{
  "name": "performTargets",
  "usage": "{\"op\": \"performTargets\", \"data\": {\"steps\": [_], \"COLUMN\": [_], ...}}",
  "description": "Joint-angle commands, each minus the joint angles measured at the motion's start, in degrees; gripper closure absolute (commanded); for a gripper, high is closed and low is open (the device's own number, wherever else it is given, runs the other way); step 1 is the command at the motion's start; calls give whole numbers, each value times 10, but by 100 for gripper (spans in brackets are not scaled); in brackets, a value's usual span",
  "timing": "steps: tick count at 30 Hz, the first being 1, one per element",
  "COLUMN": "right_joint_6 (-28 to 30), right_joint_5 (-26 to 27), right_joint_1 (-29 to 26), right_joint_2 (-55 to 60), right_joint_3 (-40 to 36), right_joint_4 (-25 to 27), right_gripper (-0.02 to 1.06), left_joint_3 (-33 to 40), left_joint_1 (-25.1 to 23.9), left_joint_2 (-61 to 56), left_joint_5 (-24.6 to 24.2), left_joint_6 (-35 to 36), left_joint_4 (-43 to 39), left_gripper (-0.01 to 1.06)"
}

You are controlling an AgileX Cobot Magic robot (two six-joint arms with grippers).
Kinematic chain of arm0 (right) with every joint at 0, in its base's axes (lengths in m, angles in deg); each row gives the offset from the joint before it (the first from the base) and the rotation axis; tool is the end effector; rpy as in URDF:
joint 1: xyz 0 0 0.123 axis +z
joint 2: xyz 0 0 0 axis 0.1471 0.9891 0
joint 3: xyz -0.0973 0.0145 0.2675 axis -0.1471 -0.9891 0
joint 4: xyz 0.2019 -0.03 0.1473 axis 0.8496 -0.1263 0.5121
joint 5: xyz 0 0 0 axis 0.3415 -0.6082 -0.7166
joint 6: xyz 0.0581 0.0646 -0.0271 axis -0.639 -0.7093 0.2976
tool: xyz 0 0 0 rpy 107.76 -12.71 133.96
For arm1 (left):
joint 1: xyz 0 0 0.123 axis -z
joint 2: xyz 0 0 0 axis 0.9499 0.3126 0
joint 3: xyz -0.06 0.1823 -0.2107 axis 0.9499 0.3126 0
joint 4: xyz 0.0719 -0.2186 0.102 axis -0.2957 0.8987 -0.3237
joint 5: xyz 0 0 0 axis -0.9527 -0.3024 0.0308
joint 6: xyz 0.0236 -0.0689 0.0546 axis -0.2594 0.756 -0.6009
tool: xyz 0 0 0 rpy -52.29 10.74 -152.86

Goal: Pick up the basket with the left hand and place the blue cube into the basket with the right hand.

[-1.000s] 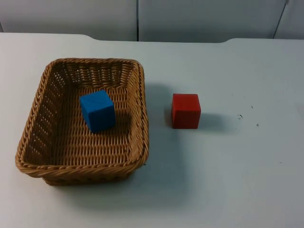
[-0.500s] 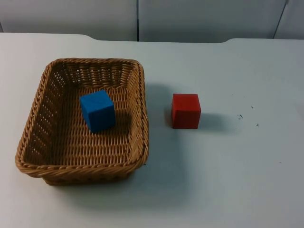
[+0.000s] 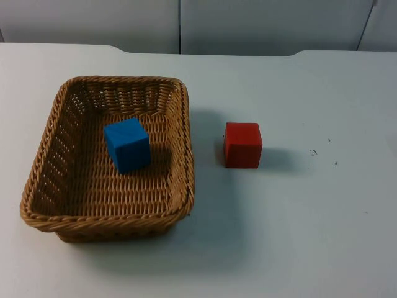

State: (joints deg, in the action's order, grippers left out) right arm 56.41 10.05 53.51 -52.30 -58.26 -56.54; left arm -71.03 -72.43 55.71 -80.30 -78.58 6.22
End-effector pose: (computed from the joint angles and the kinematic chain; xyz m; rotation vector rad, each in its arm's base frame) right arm 0.0131 0.0132 0.2785 -0.8968 2.0734 0.4103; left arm -0.0072 -0.0115 0.2798 0.0746 2.0524 -0.1160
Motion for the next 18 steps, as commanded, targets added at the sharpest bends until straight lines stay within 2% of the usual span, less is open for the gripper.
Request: {"op": "performTargets", "data": {"steps": [1,18], "right_joint_6": [-3,-3], "right_joint_5": [6,6], "right_joint_1": [1,1], "right_joint_2": [-3,-3], "right_joint_3": [-3,-3], "right_joint_4": [0,5], "right_gripper": [0,0], "left_joint_3": [1,1], "left_joint_1": [3,3], "left_joint_2": [-2,-2], "left_joint_5": [7,7], "left_joint_6": [2,2], "left_joint_4": [0,0], "left_gripper": [8,8]}}
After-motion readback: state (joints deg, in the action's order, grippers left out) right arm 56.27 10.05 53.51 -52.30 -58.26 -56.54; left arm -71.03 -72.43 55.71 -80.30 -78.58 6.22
